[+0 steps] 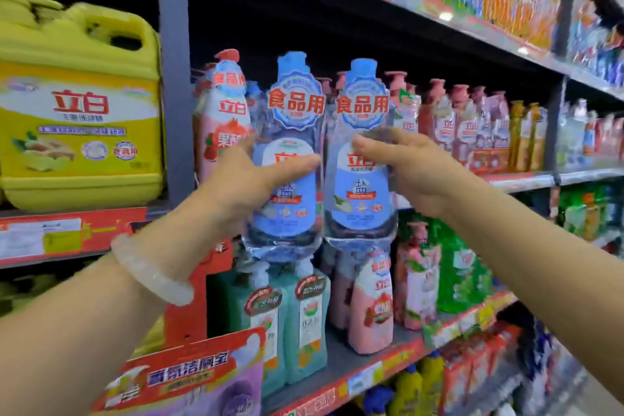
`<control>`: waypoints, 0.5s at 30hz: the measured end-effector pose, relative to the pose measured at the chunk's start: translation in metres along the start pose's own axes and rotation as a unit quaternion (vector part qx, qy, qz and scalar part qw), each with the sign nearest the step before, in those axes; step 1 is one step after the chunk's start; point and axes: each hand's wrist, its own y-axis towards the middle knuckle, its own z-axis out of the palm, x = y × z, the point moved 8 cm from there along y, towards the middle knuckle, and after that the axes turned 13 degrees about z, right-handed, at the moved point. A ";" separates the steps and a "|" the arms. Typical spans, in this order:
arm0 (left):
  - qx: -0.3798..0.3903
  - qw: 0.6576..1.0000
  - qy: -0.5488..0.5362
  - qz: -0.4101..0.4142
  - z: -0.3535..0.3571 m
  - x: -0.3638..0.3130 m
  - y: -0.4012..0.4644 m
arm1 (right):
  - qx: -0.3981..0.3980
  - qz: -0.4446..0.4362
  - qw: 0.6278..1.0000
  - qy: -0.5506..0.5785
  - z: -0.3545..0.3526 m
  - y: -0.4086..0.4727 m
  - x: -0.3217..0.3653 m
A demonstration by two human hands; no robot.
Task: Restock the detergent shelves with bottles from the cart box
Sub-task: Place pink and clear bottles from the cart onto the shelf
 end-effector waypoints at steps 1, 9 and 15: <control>-0.003 1.000 0.010 0.012 -0.002 -0.001 0.012 | 0.013 -0.009 1.000 0.005 0.000 0.015 0.004; -0.054 0.998 0.043 0.012 -0.010 0.012 0.056 | 0.051 -0.030 0.998 0.017 -0.006 0.104 0.004; -0.099 0.990 0.104 0.004 -0.012 0.014 0.061 | 0.075 -0.015 0.989 0.123 -0.013 0.154 0.005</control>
